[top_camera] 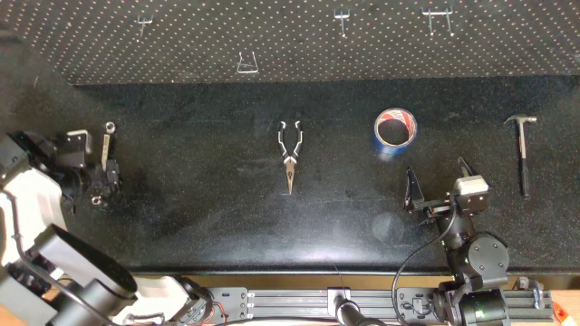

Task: Place Tools Onto Pegboard

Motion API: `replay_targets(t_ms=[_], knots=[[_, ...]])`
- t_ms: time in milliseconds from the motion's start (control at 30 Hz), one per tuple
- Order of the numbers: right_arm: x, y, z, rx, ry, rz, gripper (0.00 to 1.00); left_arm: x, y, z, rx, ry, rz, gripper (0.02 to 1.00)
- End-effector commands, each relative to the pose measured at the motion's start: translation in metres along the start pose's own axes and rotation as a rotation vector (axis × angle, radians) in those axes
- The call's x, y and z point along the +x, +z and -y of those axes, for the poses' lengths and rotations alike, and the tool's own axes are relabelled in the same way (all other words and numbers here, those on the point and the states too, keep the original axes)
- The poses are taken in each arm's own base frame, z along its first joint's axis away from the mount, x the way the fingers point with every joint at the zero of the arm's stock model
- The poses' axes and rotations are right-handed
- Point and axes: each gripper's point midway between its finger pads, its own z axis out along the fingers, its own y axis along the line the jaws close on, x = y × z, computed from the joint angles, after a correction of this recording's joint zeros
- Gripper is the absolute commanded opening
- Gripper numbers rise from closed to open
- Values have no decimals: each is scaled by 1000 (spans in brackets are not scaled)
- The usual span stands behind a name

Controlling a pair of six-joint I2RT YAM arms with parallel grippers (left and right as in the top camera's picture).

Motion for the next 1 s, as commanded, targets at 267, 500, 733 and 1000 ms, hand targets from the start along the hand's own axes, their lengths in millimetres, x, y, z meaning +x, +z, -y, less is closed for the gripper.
replay_targets(t_ms=[267, 500, 733, 1000], knots=[[1, 0, 0, 2, 7, -1, 978, -55, 24, -5, 44, 137, -13, 993], [1, 0, 0, 2, 7, -1, 976, -64, 44, -6, 57, 153, -25, 993], [1, 0, 0, 2, 7, -1, 976, -67, 55, -1, 71, 155, -38, 993], [1, 0, 0, 2, 7, -1, 976, -68, 60, -2, 67, 96, -35, 996]])
